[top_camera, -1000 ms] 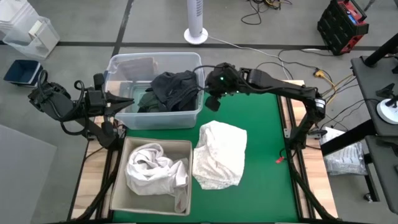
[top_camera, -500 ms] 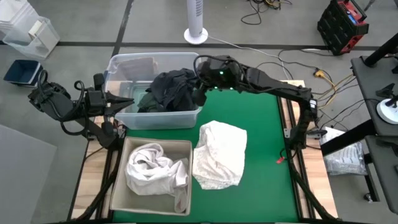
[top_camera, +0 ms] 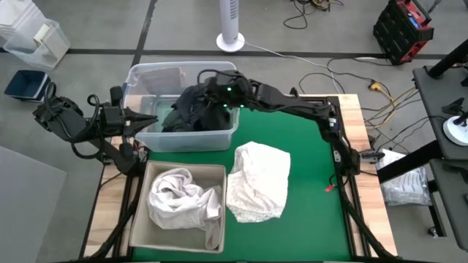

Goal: Sort clothes
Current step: Put the black pants into the transparent bin, then put the white cloth into the brown bin

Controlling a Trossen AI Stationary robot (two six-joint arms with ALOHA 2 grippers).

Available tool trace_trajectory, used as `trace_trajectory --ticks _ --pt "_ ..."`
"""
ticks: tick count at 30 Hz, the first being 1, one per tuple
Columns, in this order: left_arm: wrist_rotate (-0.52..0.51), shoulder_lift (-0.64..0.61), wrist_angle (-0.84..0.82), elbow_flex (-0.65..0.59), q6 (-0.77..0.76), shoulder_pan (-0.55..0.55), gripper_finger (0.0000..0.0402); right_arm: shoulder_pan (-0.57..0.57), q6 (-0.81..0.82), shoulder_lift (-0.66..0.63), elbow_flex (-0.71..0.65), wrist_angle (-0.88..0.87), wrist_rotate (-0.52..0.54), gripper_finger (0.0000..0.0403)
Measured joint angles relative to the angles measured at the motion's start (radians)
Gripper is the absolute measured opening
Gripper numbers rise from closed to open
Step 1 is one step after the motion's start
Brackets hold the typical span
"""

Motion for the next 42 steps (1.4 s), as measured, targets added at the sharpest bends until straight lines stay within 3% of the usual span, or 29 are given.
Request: trace_trajectory --ticks 3,7,19,25,30,42 --pt "0.000 0.000 0.000 0.000 -0.001 0.000 0.0000 -0.003 0.057 0.013 -0.026 0.072 -0.002 0.0013" --pt "0.001 -0.001 -0.002 0.000 -0.019 0.000 0.0000 -0.009 0.085 0.020 -0.023 -0.017 -0.002 0.0035" --pt "0.000 -0.002 -0.004 0.000 -0.016 0.000 0.0000 -0.009 0.093 -0.027 -0.019 -0.236 0.001 0.0195" --pt "0.000 0.002 -0.006 0.000 -0.026 0.000 0.0000 -0.009 0.084 -0.087 -0.019 -0.282 0.008 0.0242" --pt "0.000 0.003 -0.025 0.000 -0.069 0.000 0.0000 -0.002 0.058 -0.168 -0.019 -0.369 0.009 0.0239" --pt "0.020 0.037 -0.078 0.000 -0.152 0.000 0.0000 0.047 0.026 -0.365 -0.096 -0.787 0.011 0.0182"
